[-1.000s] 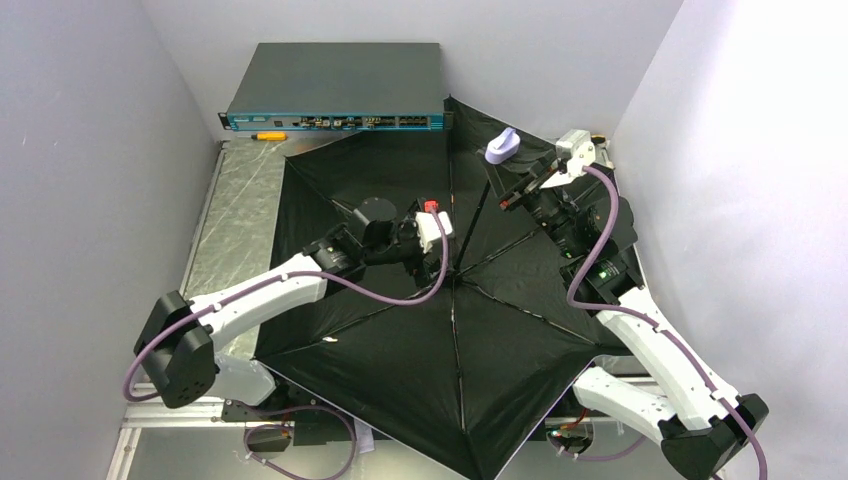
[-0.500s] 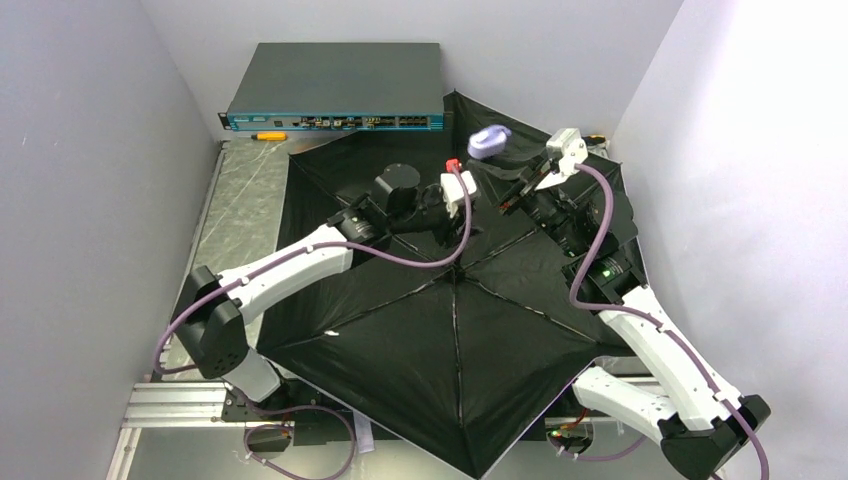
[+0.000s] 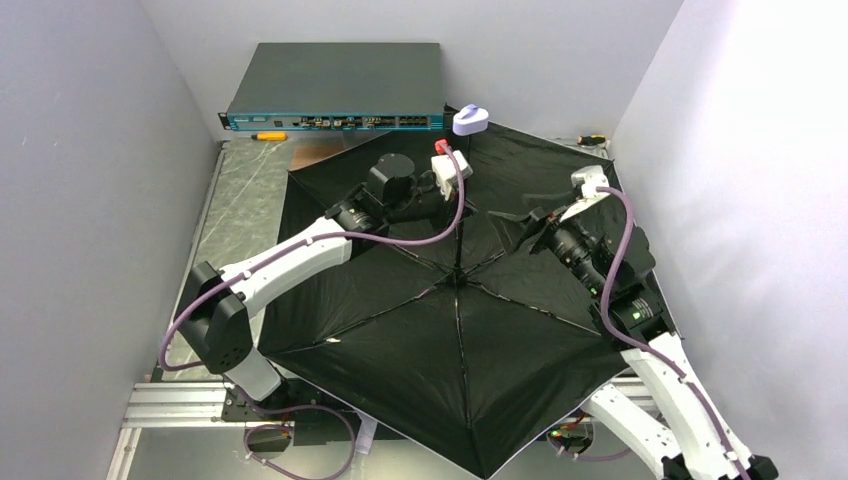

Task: Open the umbrella

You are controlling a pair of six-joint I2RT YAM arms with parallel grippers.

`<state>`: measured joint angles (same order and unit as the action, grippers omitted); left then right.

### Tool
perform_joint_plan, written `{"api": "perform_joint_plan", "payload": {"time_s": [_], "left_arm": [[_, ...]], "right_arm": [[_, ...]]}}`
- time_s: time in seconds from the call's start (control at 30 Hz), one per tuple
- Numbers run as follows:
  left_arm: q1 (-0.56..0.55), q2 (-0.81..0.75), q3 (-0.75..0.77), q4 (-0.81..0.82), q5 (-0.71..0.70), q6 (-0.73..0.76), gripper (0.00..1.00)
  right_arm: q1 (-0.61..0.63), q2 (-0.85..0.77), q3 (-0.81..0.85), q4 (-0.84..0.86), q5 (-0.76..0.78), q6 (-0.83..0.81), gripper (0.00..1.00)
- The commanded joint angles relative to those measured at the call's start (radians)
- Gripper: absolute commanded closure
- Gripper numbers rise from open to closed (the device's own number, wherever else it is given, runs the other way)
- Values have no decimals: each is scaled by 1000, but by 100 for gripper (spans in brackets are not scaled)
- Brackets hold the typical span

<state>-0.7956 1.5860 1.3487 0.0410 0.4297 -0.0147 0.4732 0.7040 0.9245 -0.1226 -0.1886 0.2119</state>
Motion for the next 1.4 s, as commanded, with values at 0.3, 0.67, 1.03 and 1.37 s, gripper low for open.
{"api": "perform_joint_plan", "payload": {"time_s": [0.3, 0.67, 1.03, 1.37], "left_arm": [[8, -26, 77, 29, 124, -92, 92], [10, -52, 52, 88, 167, -128, 92], [55, -231, 96, -284, 108, 317, 18], [-163, -449, 124, -767, -256, 1330, 7]], "right_arm": [[-54, 11, -317, 48, -294, -388, 17], [-40, 348, -318, 358, -342, -488, 35], [-36, 371, -198, 135, -407, -592, 100], [-24, 485, 64, -288, -352, -675, 100]]}}
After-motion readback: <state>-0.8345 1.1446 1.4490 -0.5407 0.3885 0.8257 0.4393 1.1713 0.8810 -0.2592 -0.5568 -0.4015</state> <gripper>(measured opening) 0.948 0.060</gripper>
